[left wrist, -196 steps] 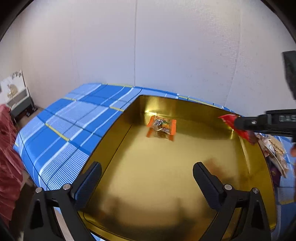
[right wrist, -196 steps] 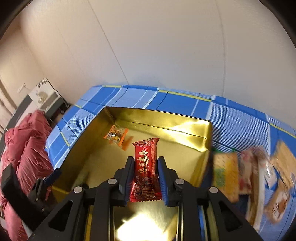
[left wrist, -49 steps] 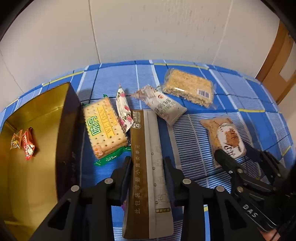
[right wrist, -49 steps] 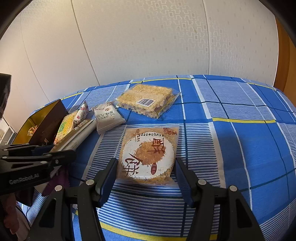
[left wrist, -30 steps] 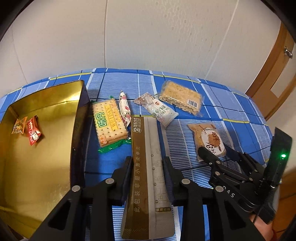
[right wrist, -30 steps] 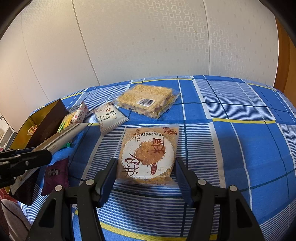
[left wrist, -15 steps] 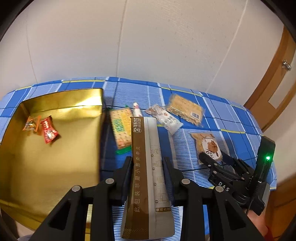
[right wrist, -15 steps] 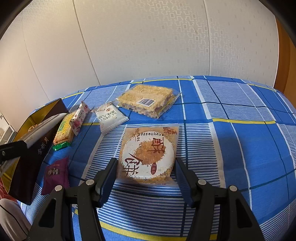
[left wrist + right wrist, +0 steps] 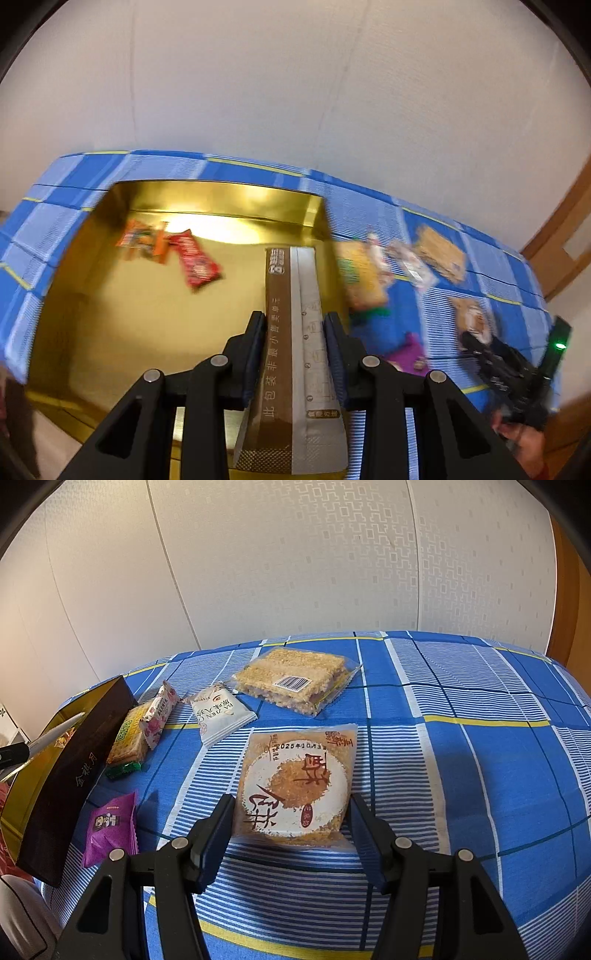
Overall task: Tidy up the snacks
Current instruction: 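Carry the stick pack into the gold tray and open the left gripper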
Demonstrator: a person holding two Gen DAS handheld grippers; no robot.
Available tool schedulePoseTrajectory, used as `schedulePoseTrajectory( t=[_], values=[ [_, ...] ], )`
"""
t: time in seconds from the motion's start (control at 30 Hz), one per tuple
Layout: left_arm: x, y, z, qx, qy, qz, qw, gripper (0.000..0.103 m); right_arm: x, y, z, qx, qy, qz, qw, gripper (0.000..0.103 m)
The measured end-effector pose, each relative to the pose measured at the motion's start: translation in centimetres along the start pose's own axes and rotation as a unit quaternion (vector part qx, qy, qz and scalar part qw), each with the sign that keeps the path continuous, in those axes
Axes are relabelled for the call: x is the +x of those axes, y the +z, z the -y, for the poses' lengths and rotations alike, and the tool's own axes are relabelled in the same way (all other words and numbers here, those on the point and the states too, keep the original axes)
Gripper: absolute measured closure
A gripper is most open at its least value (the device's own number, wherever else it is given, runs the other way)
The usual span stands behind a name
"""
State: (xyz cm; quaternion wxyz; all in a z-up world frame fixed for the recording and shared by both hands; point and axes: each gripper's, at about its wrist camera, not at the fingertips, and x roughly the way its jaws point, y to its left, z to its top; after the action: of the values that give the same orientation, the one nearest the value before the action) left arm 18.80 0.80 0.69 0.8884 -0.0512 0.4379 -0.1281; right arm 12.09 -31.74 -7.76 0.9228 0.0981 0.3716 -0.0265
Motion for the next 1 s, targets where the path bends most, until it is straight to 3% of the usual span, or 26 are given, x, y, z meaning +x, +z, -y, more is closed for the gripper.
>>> schedulePoseTrajectory(
  t=[0.53,0.87,1.0],
  values=[
    [2.2,-0.6,-8.8,-0.031,0.081,-0.027,0.9959,0.070,0.0,0.0,0.0,0.000,0.000,0.000,1.000,0.041],
    [4.1,-0.4,-12.9,-0.067,0.148,-0.049,0.9854,0.070,0.0,0.0,0.0,0.000,0.000,0.001,1.000,0.041],
    [4.5,-0.4,-13.7,-0.083,0.155,-0.054,0.9830,0.070,-0.1,0.0,0.0,0.000,-0.001,0.001,1.000,0.041]
  ],
)
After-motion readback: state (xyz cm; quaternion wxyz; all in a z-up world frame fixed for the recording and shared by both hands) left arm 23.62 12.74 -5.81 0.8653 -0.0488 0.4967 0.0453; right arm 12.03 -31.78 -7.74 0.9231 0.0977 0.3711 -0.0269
